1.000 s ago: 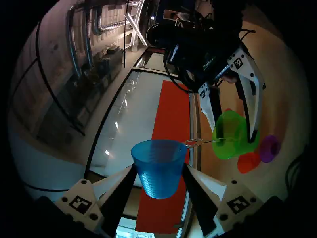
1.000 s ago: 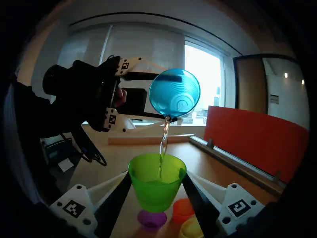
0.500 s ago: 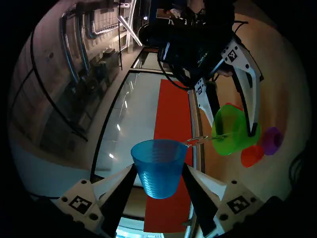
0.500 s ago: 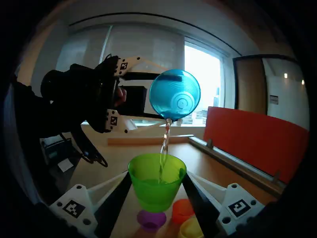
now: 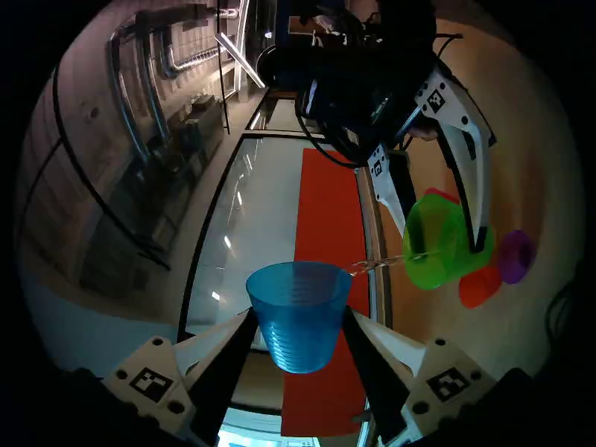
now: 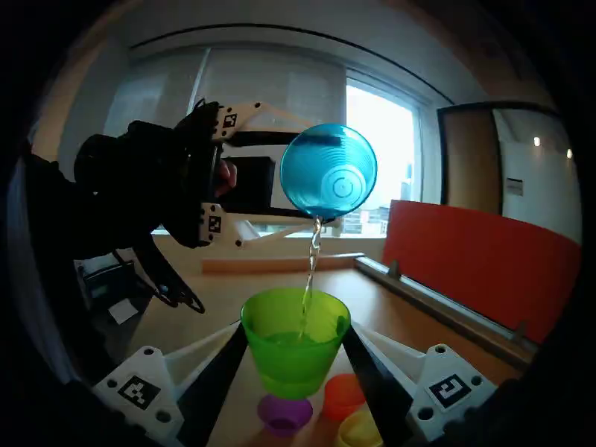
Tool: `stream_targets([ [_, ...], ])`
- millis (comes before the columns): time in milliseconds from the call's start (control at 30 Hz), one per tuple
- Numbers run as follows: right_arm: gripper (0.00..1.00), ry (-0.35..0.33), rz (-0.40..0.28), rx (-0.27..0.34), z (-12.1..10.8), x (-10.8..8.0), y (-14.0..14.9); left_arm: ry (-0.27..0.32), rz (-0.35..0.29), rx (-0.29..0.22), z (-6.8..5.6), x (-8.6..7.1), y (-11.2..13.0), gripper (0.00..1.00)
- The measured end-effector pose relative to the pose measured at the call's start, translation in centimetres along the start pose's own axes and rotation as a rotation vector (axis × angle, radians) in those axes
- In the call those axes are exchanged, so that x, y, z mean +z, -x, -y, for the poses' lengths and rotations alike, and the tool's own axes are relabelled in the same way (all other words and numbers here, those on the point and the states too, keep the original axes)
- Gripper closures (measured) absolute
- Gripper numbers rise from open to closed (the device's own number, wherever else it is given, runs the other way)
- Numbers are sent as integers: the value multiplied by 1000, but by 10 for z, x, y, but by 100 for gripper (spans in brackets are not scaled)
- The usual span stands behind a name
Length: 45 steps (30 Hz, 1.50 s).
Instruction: Pour water
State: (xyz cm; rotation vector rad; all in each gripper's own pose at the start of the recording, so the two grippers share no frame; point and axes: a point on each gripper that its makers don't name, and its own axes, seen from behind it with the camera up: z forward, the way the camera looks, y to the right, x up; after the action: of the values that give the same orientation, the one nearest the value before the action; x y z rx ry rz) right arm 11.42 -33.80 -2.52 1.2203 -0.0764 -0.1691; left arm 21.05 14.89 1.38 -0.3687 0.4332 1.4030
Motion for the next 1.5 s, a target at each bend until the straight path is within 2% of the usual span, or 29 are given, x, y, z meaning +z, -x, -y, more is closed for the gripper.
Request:
stream_targets([
  [700,11,7,-13,1,-1,-1,-2,-7,-6,97,6,-3,-10,20],
  [1000,10,10,-13,2,-3,0,-2,-8,-4,135,4,-3,-11,20],
  [1167,10,14,-17,7,-5,-1,-3,-6,-6,140,-1,-4,-13,19],
  [1500,11,20,-18,5,-5,-4,-3,-12,-9,122,1,-5,-16,19],
])
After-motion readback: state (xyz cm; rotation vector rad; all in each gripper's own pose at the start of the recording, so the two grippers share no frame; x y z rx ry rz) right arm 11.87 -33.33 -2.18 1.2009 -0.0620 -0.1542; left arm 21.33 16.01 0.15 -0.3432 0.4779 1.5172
